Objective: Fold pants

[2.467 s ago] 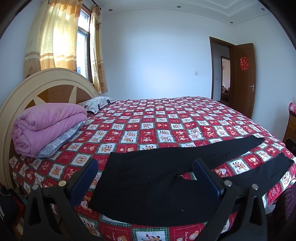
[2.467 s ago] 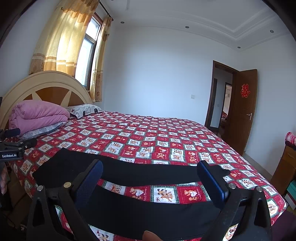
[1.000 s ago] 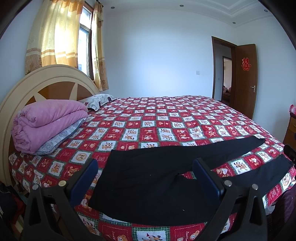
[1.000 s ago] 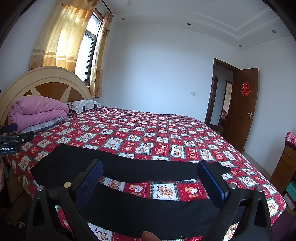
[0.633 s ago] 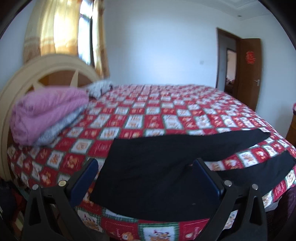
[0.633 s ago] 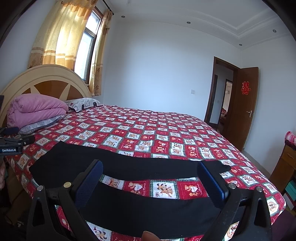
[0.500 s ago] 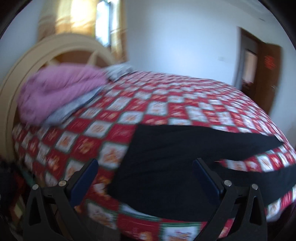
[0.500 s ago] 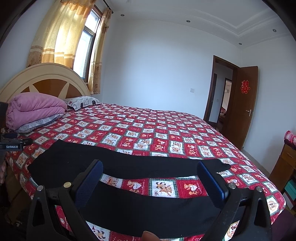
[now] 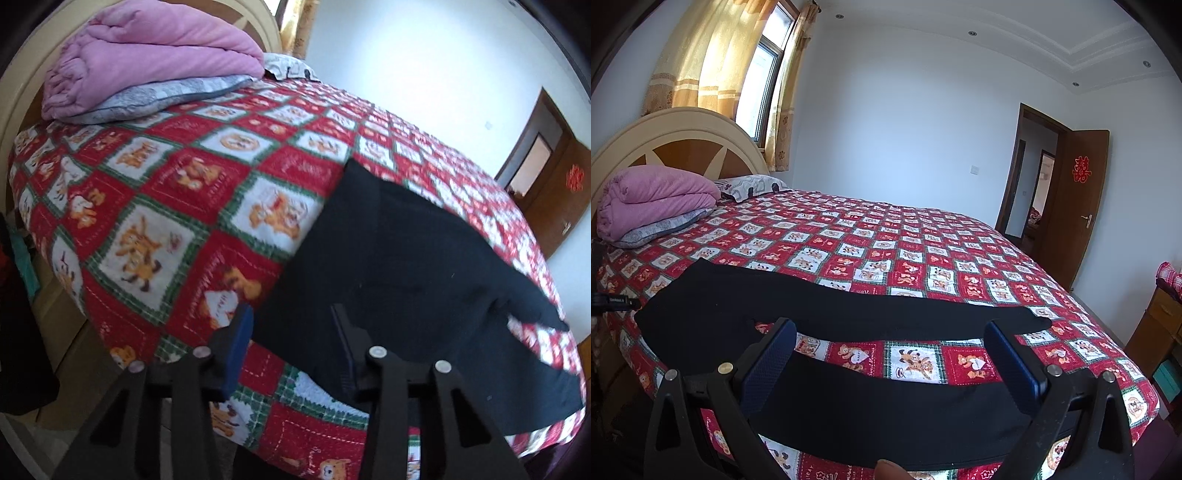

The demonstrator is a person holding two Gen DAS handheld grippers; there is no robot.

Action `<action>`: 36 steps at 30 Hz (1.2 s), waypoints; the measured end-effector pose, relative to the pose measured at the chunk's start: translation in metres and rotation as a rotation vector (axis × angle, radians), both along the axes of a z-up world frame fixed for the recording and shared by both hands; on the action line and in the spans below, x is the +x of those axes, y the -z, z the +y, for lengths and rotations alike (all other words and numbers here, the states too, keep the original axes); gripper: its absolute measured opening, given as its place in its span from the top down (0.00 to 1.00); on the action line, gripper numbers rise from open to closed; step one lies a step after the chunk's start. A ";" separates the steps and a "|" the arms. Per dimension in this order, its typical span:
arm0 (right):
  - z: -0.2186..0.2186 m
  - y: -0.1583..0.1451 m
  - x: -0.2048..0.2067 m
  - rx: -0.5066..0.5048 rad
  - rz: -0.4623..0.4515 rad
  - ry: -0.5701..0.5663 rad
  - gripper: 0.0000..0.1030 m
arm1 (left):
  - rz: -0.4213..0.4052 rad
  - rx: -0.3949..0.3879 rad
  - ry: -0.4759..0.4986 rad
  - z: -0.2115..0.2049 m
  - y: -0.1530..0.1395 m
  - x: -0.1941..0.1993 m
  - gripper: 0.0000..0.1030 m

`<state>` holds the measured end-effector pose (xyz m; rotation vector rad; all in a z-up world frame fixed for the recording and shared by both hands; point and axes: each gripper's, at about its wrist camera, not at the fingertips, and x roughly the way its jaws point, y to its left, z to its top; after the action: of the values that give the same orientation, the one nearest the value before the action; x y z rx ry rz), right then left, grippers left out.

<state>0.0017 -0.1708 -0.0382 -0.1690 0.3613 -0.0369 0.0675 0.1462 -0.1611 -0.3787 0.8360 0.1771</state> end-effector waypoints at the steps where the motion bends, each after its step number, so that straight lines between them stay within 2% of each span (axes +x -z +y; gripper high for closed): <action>1: 0.000 0.002 0.002 0.000 0.006 0.001 0.01 | 0.002 -0.001 0.007 0.000 0.004 0.000 0.59; 4: -0.001 0.007 0.005 0.001 0.018 0.001 0.01 | -0.002 -0.016 0.024 -0.001 0.015 0.002 0.63; 9: 0.001 0.021 0.012 -0.005 0.061 -0.013 0.01 | -0.042 0.055 0.059 -0.009 0.022 0.003 0.67; 10: 0.002 0.024 0.014 -0.004 0.078 -0.023 0.01 | -0.049 0.050 0.057 -0.007 0.022 0.002 0.70; 12: 0.003 0.029 0.016 0.005 0.096 -0.040 0.01 | -0.061 0.024 0.050 -0.001 0.021 0.001 0.88; 14: 0.002 0.032 0.019 0.024 0.124 -0.054 0.01 | -0.087 -0.020 0.040 0.005 0.019 -0.002 0.93; 19: -0.007 0.033 0.019 0.073 0.149 -0.068 0.01 | -0.134 -0.024 -0.001 0.005 0.010 -0.008 0.95; 22: -0.018 0.036 0.020 0.096 0.159 -0.050 0.01 | -0.121 0.016 -0.029 0.005 0.015 -0.009 0.95; 26: -0.042 0.047 0.022 0.144 0.209 -0.008 0.01 | -0.114 0.002 -0.039 0.006 0.026 -0.011 0.95; 28: -0.052 0.051 0.024 0.161 0.228 0.022 0.01 | -0.110 0.037 -0.068 0.005 0.027 -0.013 0.88; 31: -0.062 0.051 0.026 0.199 0.228 0.049 0.01 | -0.125 0.010 -0.073 0.007 0.029 -0.014 0.75; 32: -0.062 0.051 0.026 0.206 0.230 0.047 0.01 | -0.117 0.009 -0.088 0.008 0.030 -0.014 0.50; 33: -0.061 0.052 0.026 0.204 0.235 0.046 0.01 | -0.100 0.013 -0.116 0.010 0.032 -0.014 0.14; 34: -0.060 0.053 0.027 0.198 0.237 0.045 0.01 | -0.084 0.014 -0.165 0.015 0.036 -0.017 0.03; 35: -0.057 0.055 0.027 0.184 0.241 0.043 0.01 | -0.098 -0.007 -0.178 0.018 0.040 -0.020 0.01; 36: -0.056 0.056 0.028 0.176 0.244 0.041 0.01 | -0.122 -0.052 -0.159 0.020 0.044 -0.023 0.06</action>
<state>0.0293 -0.2267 -0.0945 0.0085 0.6087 -0.0250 0.0448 0.1665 -0.2047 -0.5001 0.6916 0.2781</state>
